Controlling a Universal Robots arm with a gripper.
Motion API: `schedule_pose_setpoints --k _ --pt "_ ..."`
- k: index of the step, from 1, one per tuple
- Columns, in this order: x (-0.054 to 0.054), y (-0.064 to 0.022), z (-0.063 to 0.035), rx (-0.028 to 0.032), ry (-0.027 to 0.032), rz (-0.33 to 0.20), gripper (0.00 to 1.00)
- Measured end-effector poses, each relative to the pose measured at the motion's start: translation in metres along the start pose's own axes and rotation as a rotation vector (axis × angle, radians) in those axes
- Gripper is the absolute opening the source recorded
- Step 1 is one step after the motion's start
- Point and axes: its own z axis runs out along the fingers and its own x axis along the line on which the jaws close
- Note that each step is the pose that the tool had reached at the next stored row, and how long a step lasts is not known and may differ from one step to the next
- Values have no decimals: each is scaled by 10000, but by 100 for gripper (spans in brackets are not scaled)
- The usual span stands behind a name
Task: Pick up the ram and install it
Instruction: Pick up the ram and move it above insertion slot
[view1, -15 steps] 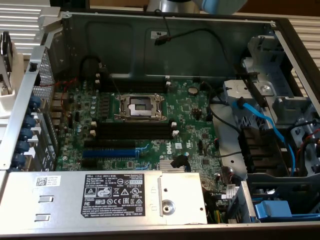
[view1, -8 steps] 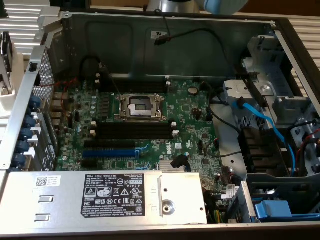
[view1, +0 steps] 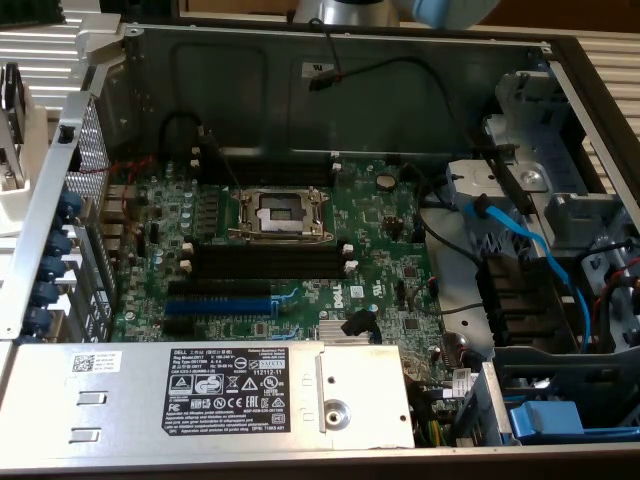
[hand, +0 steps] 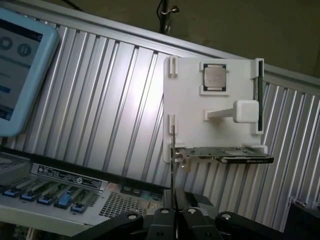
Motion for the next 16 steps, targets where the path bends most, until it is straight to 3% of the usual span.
schedule_pose_setpoints --k 16 --pt "159 -671 -72 14 -60 -7 12"
